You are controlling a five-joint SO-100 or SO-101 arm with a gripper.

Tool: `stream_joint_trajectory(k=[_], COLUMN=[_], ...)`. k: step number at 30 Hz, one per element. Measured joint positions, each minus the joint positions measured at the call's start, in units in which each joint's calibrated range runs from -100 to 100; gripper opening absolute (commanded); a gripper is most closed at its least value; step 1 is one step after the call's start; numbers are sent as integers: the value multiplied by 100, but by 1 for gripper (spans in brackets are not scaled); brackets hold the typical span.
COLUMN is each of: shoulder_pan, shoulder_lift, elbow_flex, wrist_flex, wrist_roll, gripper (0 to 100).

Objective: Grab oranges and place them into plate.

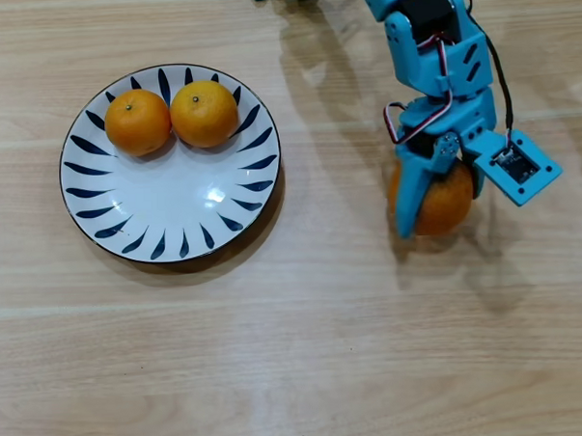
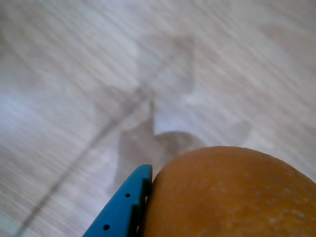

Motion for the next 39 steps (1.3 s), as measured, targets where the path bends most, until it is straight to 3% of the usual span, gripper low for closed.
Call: stream_joint_trajectory(k=[13,21,30,33,39], shoulder_pan=[1849,3419,4061,4027,3926], shoulder_lift=[-1896,-2353,-2328,-2099,-2074], elbow_flex=[0,186,1239,1709,2072], wrist_flex=[1275,1817,1473,1102,646], wrist_roll=[1805,2447,2556,2285,2034], gripper=[36,36,39,49,50])
